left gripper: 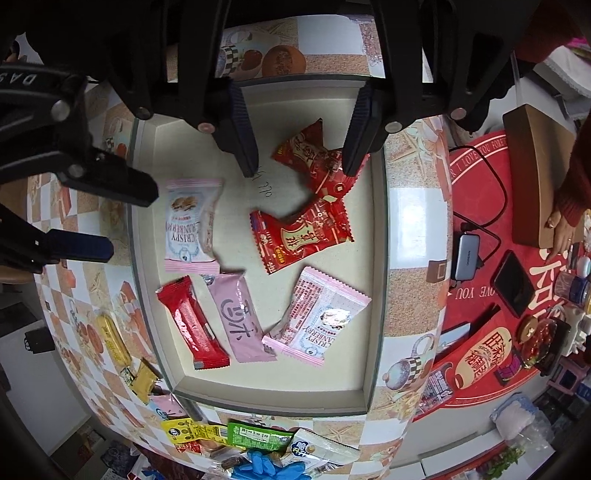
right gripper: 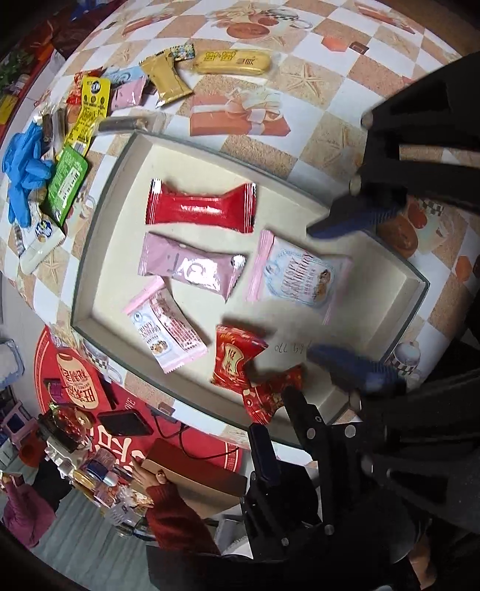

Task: Organize snacks
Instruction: 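Move both open tools back over the snack pile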

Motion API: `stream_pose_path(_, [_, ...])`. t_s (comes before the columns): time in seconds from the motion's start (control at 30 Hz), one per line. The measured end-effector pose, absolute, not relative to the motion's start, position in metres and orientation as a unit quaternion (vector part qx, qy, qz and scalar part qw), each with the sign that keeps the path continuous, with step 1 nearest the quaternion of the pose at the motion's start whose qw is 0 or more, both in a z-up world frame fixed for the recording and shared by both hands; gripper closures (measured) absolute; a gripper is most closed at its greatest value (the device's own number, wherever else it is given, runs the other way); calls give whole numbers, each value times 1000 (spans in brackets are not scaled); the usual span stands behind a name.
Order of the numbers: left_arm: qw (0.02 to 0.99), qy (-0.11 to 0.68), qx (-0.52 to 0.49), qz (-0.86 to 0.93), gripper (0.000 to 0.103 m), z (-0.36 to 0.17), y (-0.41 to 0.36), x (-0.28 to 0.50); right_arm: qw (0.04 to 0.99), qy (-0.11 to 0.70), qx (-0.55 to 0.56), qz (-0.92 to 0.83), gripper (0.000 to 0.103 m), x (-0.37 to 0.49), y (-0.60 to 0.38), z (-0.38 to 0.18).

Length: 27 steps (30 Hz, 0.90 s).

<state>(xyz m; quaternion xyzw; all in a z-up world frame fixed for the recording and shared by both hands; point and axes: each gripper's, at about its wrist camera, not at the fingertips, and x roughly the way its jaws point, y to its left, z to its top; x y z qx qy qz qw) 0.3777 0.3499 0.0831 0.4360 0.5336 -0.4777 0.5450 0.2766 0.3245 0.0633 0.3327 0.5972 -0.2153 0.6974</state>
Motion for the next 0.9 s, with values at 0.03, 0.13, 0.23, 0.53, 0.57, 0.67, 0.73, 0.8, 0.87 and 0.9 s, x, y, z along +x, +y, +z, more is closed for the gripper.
stream_pose_path(0.03, [543,534,436,-479,46,83,349,376,699,594,332,-221,35,273,323,65])
stream_pose_path(0.13, [535,531,439,-489,41,85,347,365,689,589,345,-243,35,256,316,65])
stream_pose_path(0.23, [521,528,444,-503,34,86,344,351,665,586,369,-279,35,224,308,61])
stream_pose_path(0.53, [472,500,478,-547,28,85,307,269,579,565,454,-375,35,104,300,48])
stream_pose_path(0.57, [470,494,482,-551,28,86,298,258,573,560,462,-380,35,92,301,47])
stream_pose_path(0.67, [465,470,492,-566,28,89,262,224,566,549,481,-384,35,65,303,44])
stream_pose_path(0.73, [468,466,489,-569,28,89,230,207,564,544,490,-381,35,52,305,44])
stream_pose_path(0.8, [476,466,486,-566,28,87,200,197,565,536,503,-375,35,37,305,44])
stream_pose_path(0.87, [480,475,477,-562,28,80,168,190,570,528,510,-371,35,22,309,46])
stream_pose_path(0.9, [482,480,475,-558,28,74,154,189,573,524,512,-368,35,14,309,47])
